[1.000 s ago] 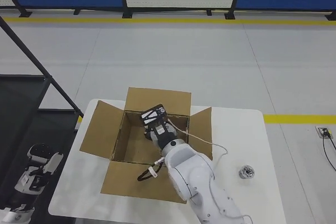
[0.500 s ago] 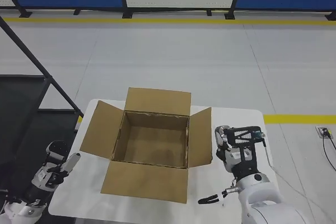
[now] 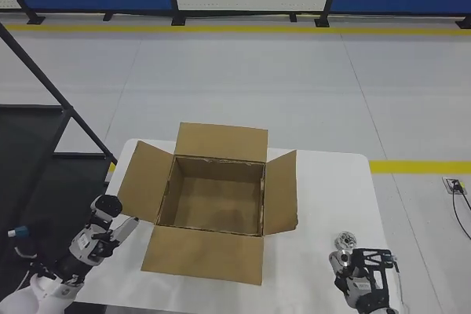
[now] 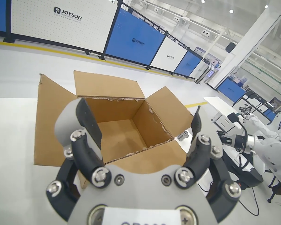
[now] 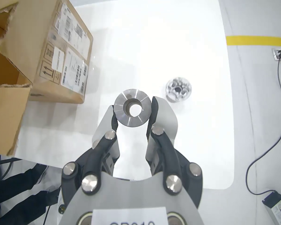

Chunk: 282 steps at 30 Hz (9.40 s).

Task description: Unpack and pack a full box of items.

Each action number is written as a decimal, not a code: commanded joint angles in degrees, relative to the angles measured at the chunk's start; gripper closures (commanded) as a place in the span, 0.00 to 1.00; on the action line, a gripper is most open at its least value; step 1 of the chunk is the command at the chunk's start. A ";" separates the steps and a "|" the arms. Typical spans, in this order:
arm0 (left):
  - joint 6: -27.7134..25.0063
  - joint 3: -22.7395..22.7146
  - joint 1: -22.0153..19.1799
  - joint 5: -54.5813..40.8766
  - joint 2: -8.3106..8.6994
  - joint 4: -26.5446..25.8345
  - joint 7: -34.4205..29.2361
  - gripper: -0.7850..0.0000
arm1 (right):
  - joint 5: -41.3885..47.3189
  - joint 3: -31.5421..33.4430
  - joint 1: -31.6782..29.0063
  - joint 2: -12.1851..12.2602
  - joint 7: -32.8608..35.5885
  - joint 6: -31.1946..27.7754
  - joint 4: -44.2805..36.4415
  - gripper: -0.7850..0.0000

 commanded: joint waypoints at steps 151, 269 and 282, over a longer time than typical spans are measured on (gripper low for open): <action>5.25 -12.09 5.93 -8.64 0.36 6.77 10.67 0.00 | 21.96 -63.21 94.02 -21.85 1.91 11.06 114.26 1.00; 5.25 -12.09 5.93 -8.64 0.36 6.77 10.67 0.00 | -9.45 -24.86 37.14 6.59 11.56 -1.33 1.01 1.00; 5.25 -12.09 5.93 -8.64 0.36 6.77 10.67 0.00 | 4.52 -42.96 72.76 -0.08 25.68 5.57 52.77 1.00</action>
